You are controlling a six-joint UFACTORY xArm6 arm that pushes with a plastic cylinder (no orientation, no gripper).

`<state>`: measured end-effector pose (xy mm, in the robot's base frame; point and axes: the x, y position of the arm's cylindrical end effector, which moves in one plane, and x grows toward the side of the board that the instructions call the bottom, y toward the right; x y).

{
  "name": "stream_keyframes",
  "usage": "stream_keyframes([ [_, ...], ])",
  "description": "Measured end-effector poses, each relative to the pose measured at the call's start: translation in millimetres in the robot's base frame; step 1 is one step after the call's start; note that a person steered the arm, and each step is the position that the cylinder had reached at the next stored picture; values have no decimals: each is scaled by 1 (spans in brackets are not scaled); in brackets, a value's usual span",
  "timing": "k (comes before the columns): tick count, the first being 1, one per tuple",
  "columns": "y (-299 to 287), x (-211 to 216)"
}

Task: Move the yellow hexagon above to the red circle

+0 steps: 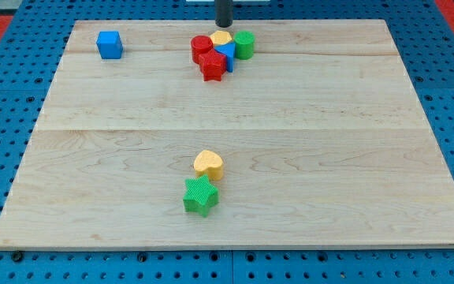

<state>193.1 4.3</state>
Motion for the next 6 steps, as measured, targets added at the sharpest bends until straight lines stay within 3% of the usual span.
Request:
stream_keyframes([
  [2, 93, 58],
  [4, -90, 65],
  [6, -132, 60],
])
